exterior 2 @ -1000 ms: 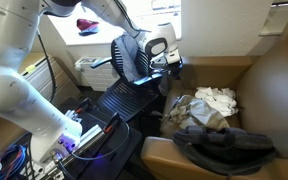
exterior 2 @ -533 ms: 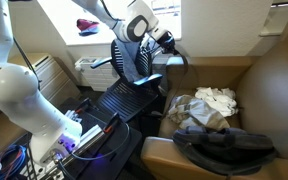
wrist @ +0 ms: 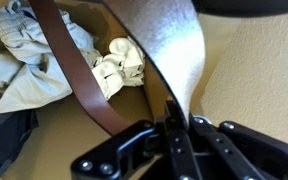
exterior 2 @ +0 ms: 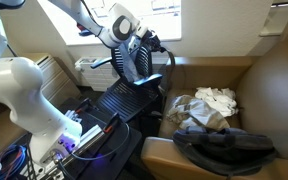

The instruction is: Take the belt off the arm of the black chair and put it on the seat

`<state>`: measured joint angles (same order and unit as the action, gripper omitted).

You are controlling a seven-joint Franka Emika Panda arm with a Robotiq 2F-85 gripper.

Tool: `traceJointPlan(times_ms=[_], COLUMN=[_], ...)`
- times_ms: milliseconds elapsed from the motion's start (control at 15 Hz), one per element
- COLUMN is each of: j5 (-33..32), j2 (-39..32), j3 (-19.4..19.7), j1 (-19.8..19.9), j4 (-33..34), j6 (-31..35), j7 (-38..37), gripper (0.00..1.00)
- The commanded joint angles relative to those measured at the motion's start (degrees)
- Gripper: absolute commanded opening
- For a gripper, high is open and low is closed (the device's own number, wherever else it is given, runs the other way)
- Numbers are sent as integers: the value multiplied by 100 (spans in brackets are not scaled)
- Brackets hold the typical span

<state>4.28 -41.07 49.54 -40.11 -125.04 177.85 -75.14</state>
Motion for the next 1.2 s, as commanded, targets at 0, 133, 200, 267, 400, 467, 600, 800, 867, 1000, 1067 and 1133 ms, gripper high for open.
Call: traceJointPlan(times_ms=[0,133,200,267,400,467,600,800,867,1000,1067,1133], j5=[43,132,180,233,386,500,831,1265,1337,1397,1422,1447], j2=[28,-91,-190,-295,-227,76,516,983,1123,1439,1666,1915], j3=[1231,2028,2444,2761,3142,3165,3308,3705,3893,3924,3719,3499], j1=[-773,-1444,-1835,-2208,-2891,-3217,-3991,-5147,-5537,-5881,-5810,-5715], j4=[-58,104,181,264,268,236,213,439,569,740,702,603], j6=[321,233,182,164,428,539,427,-167,-478,-819,-806,-718], j7=[372,677,811,931,1202,1348,1486,1485,1465,1422,1438,1469], gripper=[1,1,1,1,1,1,1,1,1,1,1,1])
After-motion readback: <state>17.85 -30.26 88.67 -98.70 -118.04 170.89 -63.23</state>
